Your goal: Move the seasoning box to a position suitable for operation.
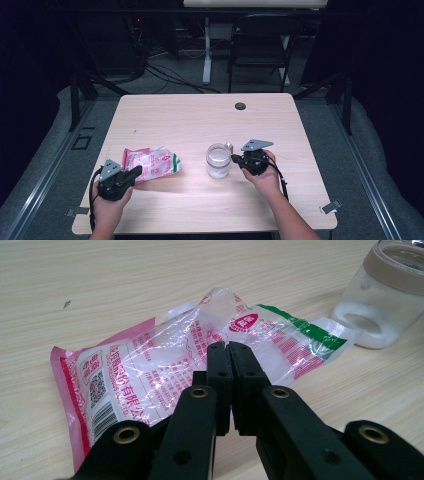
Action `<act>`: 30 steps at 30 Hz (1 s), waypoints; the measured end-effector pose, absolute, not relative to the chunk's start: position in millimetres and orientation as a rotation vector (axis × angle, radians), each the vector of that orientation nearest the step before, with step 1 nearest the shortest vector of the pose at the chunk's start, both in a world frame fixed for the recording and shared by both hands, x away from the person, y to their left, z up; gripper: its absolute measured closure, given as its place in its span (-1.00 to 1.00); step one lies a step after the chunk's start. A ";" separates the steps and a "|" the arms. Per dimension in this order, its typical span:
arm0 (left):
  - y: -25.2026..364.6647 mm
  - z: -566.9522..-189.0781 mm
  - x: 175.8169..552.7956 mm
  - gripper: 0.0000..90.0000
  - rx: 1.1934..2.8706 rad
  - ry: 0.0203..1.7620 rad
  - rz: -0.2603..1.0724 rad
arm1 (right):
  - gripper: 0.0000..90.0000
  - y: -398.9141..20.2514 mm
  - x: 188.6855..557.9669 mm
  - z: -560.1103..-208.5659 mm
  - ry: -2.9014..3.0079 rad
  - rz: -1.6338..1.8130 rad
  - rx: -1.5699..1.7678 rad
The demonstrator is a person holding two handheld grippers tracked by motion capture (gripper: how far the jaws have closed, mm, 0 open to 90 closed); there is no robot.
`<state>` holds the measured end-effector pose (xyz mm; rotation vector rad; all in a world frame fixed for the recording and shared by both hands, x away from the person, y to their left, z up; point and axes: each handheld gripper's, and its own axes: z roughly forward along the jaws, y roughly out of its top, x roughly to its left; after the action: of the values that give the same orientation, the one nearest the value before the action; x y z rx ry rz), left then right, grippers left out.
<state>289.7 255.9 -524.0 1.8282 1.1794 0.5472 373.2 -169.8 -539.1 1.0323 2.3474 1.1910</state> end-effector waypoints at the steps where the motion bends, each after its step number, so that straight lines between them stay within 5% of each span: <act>1: 255.9 -524.0 289.7 0.95 1.828 1.179 0.547 | 1.00 -170.0 374.0 -539.7 2.336 1.189 1.045; 16: 265.4 -525.9 282.2 0.89 1.794 1.224 0.562 | 0.78 -171.1 396.3 -550.4 2.291 1.176 1.117; 30: 274.9 -527.6 274.1 0.87 1.773 1.262 0.567 | 0.77 -162.9 410.6 -558.5 2.311 1.165 1.141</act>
<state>274.1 274.9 -527.6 1.7732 1.2621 0.5667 410.6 -162.9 -558.5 1.1414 2.3112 1.1653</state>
